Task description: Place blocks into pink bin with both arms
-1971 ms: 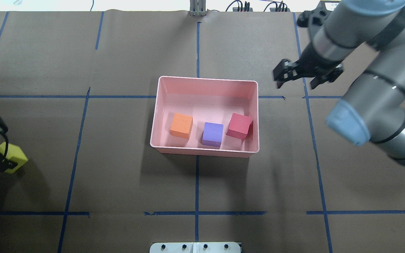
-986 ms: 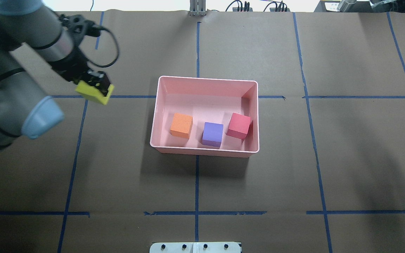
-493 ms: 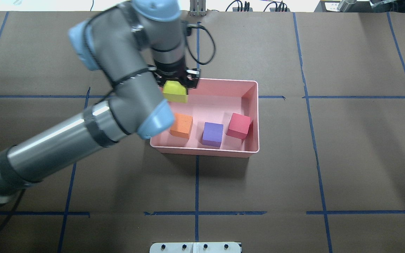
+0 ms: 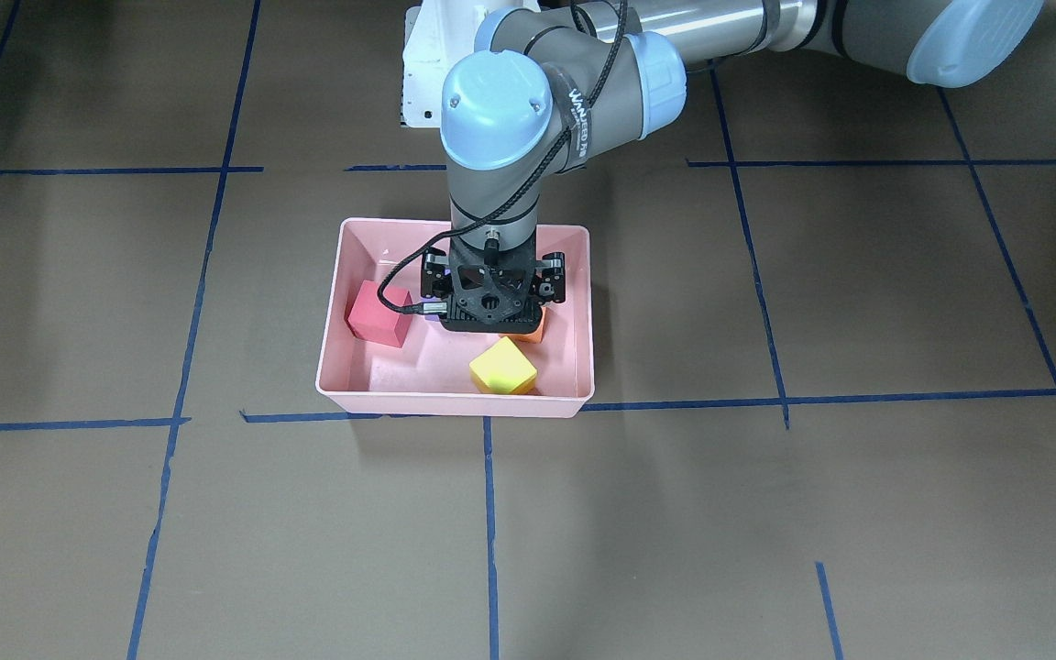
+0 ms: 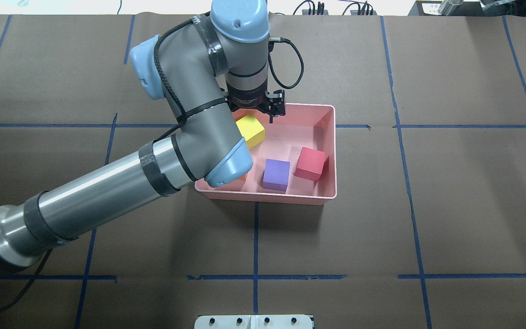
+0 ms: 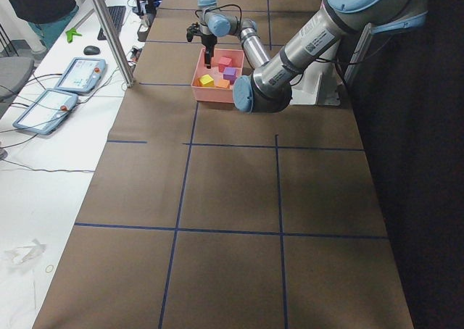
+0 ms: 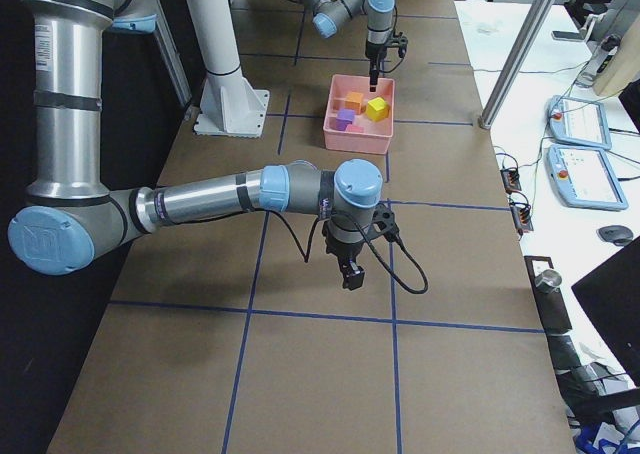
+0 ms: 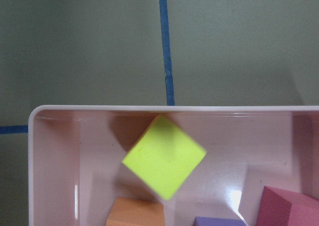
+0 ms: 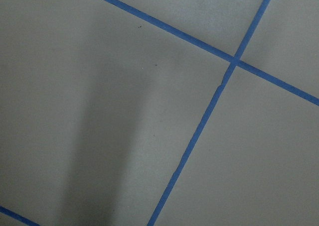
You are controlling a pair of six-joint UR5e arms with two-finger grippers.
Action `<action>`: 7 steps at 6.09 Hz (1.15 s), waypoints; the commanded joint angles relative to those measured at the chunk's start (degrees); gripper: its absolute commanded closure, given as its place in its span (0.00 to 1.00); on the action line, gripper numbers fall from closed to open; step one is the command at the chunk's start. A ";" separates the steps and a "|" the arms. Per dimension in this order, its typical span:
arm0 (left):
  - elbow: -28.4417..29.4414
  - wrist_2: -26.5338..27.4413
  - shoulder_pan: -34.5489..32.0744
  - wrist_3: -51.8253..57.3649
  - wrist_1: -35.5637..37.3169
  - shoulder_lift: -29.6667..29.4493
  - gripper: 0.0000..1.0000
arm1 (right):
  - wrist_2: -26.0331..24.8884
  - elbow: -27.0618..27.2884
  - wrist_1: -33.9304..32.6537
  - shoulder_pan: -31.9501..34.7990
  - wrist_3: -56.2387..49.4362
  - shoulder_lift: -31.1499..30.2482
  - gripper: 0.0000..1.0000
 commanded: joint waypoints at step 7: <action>-18.87 -20.96 -42.03 67.56 -0.22 54.57 0.00 | -0.50 -0.43 0.17 -0.14 9.05 -0.05 0.00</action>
